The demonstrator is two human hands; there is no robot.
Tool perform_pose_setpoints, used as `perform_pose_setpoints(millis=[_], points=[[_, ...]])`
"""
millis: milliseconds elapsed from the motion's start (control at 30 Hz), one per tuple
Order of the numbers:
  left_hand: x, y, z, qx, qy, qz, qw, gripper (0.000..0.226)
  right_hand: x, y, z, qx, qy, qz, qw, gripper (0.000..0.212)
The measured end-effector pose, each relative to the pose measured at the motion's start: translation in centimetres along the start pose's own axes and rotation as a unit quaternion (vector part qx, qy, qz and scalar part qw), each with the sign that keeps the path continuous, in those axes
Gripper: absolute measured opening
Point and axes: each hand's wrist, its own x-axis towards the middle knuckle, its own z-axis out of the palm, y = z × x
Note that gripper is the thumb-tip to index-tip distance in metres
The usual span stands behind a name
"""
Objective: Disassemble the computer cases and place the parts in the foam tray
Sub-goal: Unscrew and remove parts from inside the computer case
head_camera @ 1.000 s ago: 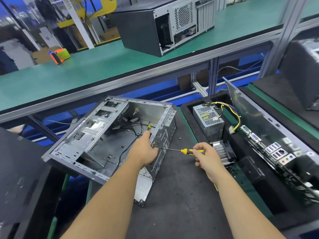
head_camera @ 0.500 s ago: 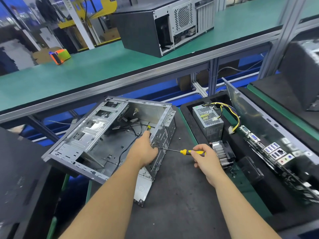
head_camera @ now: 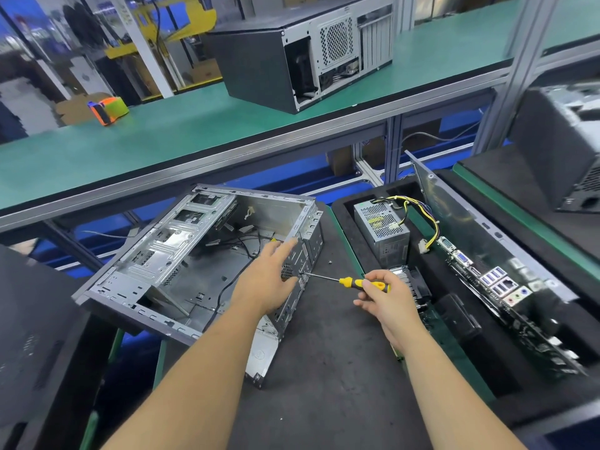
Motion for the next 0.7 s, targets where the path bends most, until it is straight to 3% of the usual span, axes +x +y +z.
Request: perform_pose_setpoints(millis=[100,267,700], points=[[0.15,-0.24,0.23,0.039,-0.019,0.002,0.999,0.045,-0.31,-0.21,0.0,0.013,-0.017,0.007,1.0,0.006],[0.12,-0.14,0.22,0.009,-0.01,0.003,1.0,0.012,-0.69,-0.33,0.31,0.019,-0.026,0.009,0.999,0.006],[0.02,0.25,-0.11,0.019,0.001,0.014,1.0,0.012,-0.84,-0.24,0.12,0.034,-0.027,0.019,0.999,0.003]])
